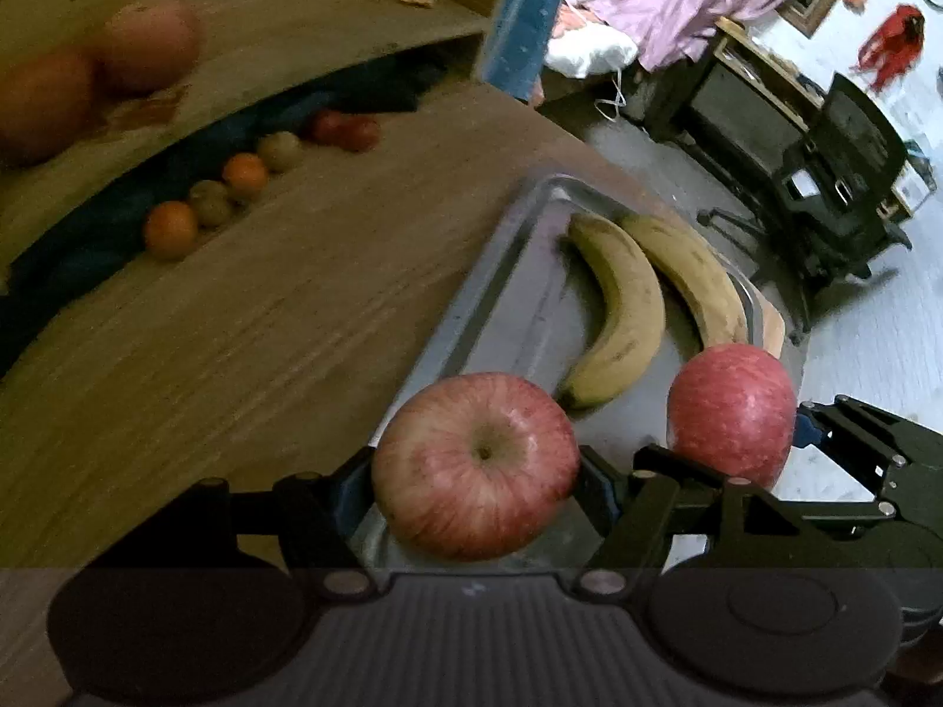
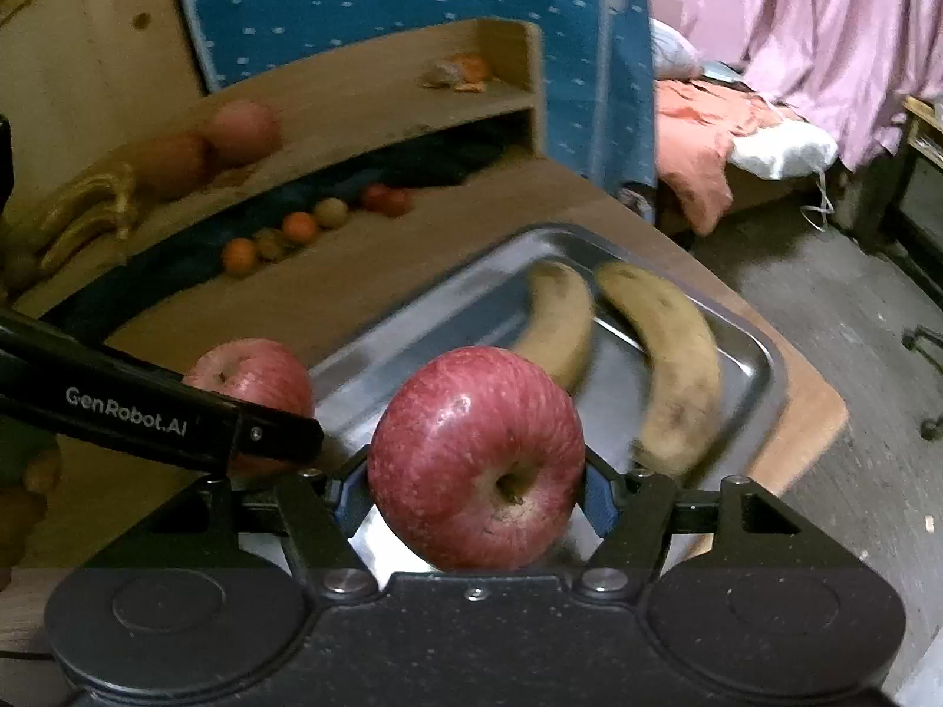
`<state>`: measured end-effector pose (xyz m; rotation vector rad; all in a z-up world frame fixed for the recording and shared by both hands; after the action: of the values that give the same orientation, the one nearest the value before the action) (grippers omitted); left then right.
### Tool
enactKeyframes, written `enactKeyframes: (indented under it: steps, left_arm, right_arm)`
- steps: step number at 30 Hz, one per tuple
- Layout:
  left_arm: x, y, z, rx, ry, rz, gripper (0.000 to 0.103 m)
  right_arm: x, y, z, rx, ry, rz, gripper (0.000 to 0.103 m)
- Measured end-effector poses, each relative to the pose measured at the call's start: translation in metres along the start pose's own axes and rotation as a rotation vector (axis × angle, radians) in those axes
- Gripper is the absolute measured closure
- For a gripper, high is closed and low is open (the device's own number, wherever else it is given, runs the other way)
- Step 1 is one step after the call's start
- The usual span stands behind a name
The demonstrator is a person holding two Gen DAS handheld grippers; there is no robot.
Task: Organize fruits
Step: 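Carry both red apples over the metal tray beside the bananas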
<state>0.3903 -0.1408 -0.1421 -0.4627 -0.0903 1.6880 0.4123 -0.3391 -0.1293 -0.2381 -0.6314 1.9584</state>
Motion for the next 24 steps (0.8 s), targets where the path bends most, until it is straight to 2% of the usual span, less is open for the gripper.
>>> enactKeyframes:
  steps: [9, 24]
  left_arm:
    - [-0.021, -0.01, -0.018, 0.024, -0.01, -0.045, 0.029]
    - [-0.023, -0.011, -0.023, 0.041, -0.03, -0.052, 0.029]
  right_arm:
    - [-0.016, 0.002, -0.013, 0.02, 0.008, -0.021, 0.033]
    - [-0.018, 0.004, -0.023, 0.034, -0.001, -0.024, 0.033]
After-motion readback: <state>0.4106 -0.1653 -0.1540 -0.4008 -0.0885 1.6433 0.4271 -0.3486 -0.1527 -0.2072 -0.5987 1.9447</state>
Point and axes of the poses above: each gripper's, at about its wrist camera, not at the fingertips, and z roughly against the way its jaws point, x to its left, y to its underside, the point moved 1 cm from there along -z, roughly the way its jaws point, and after that the axes turned 5 degrees about x, right-handed, at the moved point
